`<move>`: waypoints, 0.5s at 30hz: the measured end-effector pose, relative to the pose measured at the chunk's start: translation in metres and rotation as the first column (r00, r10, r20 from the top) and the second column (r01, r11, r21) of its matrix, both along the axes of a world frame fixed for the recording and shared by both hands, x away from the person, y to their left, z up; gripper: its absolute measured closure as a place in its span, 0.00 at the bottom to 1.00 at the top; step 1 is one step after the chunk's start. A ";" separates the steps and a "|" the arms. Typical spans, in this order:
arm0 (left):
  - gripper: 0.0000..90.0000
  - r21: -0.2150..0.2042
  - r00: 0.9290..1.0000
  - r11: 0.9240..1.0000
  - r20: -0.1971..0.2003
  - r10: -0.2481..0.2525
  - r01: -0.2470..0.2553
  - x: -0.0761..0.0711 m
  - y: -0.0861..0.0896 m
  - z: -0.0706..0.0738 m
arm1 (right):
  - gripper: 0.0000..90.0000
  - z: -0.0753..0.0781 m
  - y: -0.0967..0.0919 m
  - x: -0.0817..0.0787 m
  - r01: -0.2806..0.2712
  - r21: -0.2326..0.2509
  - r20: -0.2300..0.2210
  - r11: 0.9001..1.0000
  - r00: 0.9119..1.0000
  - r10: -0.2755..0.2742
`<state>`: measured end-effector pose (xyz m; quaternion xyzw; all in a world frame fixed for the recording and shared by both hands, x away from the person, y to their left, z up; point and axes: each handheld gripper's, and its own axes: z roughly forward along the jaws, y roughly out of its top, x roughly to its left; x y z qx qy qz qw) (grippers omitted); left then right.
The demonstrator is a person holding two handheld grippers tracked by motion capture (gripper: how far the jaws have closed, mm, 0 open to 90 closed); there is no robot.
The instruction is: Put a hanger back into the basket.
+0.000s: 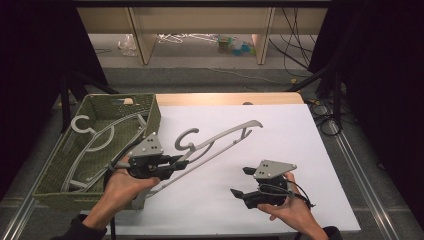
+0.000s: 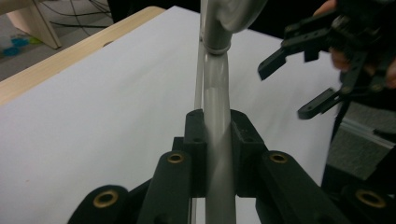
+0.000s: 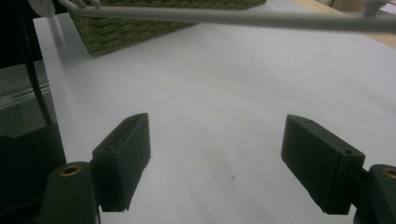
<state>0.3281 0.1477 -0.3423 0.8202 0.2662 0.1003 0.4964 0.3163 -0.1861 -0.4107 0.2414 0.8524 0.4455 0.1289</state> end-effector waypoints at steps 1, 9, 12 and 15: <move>0.88 -0.017 1.000 1.000 -0.009 -0.004 0.004 0.000 0.002 0.002 | 0.28 0.000 -0.001 0.000 0.002 0.001 0.000 1.000 1.000 -0.002; 0.88 -0.062 1.000 0.998 -0.023 0.015 -0.017 0.000 0.015 0.024 | 0.28 -0.002 -0.004 -0.002 0.001 0.009 -0.003 1.000 1.000 -0.001; 0.88 -0.069 0.999 0.997 -0.023 0.025 -0.027 -0.002 0.021 0.036 | 0.28 -0.003 -0.005 -0.003 0.001 0.007 -0.008 1.000 1.000 -0.001; 0.88 -0.068 0.999 0.997 0.006 0.044 -0.043 -0.004 0.032 0.050 | 0.27 -0.005 -0.005 -0.003 0.006 0.005 -0.013 1.000 1.000 -0.006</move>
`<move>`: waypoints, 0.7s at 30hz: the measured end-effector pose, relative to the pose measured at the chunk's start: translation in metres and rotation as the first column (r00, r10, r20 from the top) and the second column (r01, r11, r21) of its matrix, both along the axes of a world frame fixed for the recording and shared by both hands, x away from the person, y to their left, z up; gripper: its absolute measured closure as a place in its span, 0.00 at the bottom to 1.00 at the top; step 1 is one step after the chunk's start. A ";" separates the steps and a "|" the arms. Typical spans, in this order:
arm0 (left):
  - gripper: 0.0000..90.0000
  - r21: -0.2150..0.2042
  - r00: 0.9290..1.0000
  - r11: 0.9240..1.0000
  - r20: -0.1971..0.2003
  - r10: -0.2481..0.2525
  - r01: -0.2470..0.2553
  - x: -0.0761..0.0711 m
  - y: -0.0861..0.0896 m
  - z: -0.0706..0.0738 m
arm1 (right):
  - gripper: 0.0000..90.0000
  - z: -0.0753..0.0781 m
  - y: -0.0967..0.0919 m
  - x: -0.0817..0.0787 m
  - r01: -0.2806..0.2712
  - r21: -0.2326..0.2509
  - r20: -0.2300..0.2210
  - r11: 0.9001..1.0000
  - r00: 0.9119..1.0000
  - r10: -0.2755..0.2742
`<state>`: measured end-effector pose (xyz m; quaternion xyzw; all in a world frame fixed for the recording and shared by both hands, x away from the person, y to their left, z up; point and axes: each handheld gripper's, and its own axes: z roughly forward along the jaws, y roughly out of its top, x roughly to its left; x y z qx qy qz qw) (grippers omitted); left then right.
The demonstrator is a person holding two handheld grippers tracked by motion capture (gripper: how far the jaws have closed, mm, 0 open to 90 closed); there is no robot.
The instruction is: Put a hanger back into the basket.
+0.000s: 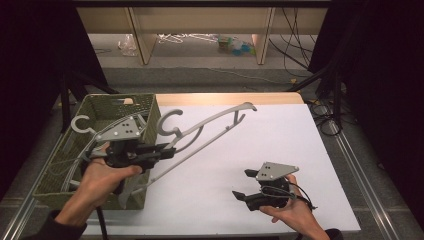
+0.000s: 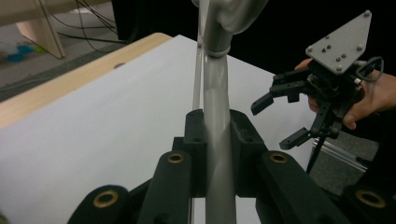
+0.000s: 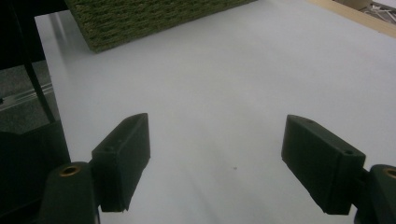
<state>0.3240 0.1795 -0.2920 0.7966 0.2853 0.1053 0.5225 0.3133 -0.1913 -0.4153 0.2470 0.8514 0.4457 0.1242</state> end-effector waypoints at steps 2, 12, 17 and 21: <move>0.88 0.003 0.999 1.000 0.018 0.028 -0.028 0.000 0.010 0.008 | 0.27 0.000 0.000 0.000 0.000 0.000 -0.002 1.000 1.000 0.000; 0.88 0.033 0.982 0.982 0.045 0.183 -0.185 0.018 0.070 0.017 | 0.27 -0.002 0.001 -0.001 -0.012 -0.004 -0.008 1.000 1.000 0.012; 0.88 0.046 0.968 0.967 0.044 0.249 -0.251 0.030 0.096 0.009 | 0.27 -0.003 0.001 0.000 -0.006 -0.004 -0.015 1.000 1.000 0.006; 0.88 0.076 0.954 0.952 0.068 0.293 -0.297 0.039 0.116 0.005 | 0.27 -0.005 0.001 0.000 -0.010 -0.008 -0.019 1.000 1.000 0.010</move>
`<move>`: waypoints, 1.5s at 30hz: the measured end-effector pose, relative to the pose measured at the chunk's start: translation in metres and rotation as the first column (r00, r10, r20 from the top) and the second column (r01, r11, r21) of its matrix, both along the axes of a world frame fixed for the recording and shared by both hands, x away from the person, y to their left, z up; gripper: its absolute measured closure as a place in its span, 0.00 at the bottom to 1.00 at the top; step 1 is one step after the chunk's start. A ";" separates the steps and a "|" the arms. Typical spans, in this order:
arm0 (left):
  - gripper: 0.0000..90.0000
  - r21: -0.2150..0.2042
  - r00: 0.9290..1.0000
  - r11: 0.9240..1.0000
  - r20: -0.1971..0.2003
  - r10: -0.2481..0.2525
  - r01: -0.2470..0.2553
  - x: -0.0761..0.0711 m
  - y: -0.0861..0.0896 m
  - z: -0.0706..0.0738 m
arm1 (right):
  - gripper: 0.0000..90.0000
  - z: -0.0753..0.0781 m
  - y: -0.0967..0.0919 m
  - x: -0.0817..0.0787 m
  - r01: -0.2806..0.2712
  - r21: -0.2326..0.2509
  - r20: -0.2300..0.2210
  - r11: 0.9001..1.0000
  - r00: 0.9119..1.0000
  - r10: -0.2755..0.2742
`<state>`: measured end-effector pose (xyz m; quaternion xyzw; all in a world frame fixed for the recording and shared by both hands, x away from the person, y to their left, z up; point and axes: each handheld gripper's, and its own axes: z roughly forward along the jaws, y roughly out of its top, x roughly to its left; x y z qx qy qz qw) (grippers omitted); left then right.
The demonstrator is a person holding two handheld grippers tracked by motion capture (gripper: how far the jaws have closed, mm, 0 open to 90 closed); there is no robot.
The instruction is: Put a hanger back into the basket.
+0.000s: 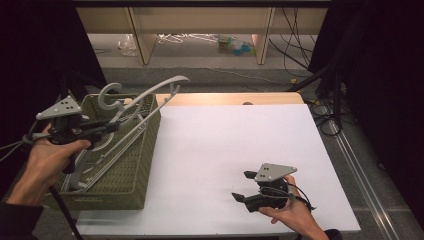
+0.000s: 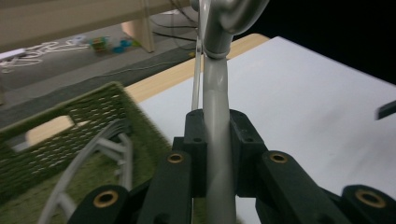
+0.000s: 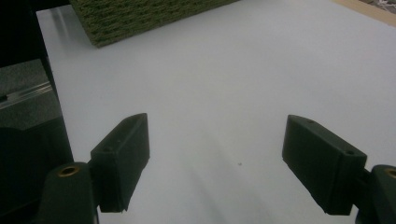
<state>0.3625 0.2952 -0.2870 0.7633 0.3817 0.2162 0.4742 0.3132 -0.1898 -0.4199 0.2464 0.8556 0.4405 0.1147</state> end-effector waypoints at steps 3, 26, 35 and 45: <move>0.88 0.016 0.999 0.999 0.009 0.047 -0.047 0.006 0.016 -0.003 | 0.27 -0.002 0.001 0.000 -0.007 -0.004 -0.002 1.000 1.000 0.007; 0.88 0.093 0.985 0.983 -0.051 0.164 -0.158 0.017 0.074 -0.044 | 0.27 -0.006 0.001 0.003 -0.008 -0.017 -0.022 1.000 1.000 0.008; 0.88 0.106 0.984 0.984 -0.092 0.154 -0.144 0.018 0.075 -0.060 | 0.27 -0.005 0.001 0.002 -0.010 -0.017 -0.021 1.000 1.000 0.010; 0.88 0.099 0.973 0.984 -0.165 0.163 -0.148 0.031 0.075 -0.085 | 0.27 -0.008 0.000 0.003 -0.016 -0.026 -0.025 1.000 1.000 0.015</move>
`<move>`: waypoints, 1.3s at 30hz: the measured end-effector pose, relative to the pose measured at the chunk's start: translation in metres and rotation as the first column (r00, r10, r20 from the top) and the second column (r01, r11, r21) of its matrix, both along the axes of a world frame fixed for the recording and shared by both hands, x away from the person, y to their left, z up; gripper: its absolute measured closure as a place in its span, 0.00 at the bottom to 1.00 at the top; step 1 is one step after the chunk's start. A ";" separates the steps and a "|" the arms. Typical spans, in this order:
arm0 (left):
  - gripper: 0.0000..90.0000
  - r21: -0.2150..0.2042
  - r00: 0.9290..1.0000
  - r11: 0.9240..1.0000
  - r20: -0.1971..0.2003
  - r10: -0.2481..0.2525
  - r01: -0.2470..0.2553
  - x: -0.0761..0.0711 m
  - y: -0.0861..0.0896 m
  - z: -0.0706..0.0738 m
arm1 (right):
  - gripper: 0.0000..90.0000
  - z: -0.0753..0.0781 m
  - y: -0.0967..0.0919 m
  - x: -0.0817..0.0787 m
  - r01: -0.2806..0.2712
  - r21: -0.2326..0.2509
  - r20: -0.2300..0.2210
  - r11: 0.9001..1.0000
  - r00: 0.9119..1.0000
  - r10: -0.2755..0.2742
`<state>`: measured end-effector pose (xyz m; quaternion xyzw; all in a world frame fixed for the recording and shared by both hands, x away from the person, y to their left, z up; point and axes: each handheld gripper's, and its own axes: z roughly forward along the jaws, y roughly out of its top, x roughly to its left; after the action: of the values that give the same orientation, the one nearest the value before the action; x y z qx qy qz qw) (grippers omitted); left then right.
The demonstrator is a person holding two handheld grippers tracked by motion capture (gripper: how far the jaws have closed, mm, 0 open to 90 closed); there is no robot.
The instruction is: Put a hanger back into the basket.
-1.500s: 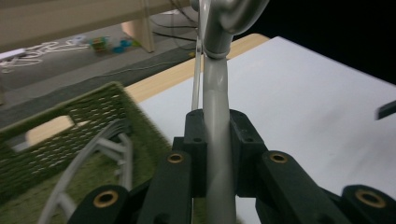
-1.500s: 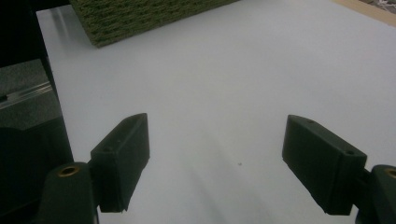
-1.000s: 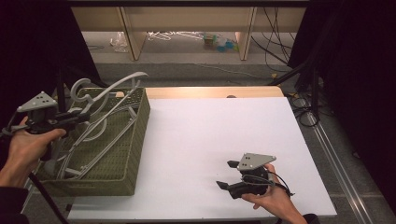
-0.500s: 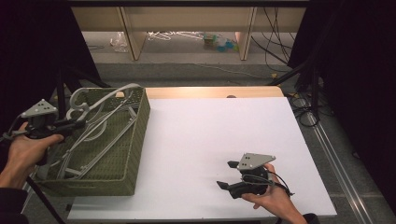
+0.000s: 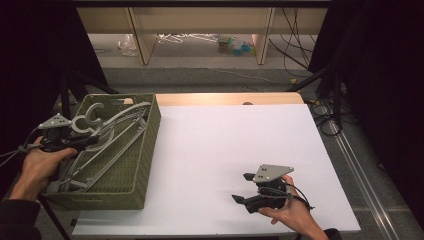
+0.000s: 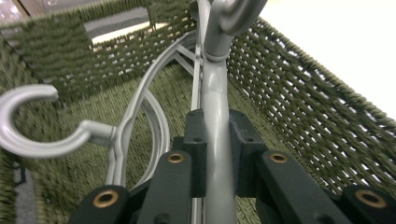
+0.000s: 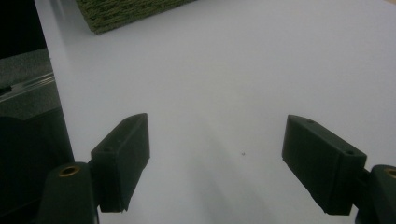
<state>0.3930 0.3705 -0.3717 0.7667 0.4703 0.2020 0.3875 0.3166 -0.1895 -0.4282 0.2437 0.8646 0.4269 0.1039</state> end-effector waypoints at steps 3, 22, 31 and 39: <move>0.88 -0.011 1.000 1.000 -0.018 -0.003 0.003 0.002 -0.001 -0.006 | 0.27 0.000 0.000 0.000 -0.002 0.000 -0.002 1.000 1.000 0.002; 0.85 -0.070 0.985 0.985 -0.089 0.150 -0.157 0.010 0.014 -0.033 | 0.27 -0.002 0.000 0.001 0.002 -0.007 -0.013 1.000 1.000 -0.002; 0.82 -0.053 0.979 0.982 -0.109 0.174 -0.181 0.014 0.016 -0.036 | 0.26 -0.003 0.000 0.001 0.001 0.004 -0.025 1.000 1.000 -0.001; 0.77 -0.022 0.969 0.975 -0.118 0.216 -0.220 0.018 0.016 -0.038 | 0.26 -0.003 0.001 0.000 -0.002 0.005 -0.024 1.000 1.000 0.002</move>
<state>0.4105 0.3868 -0.4097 0.7137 0.5768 0.1907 0.3487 0.3169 -0.1887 -0.4314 0.2481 0.8651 0.4260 0.0923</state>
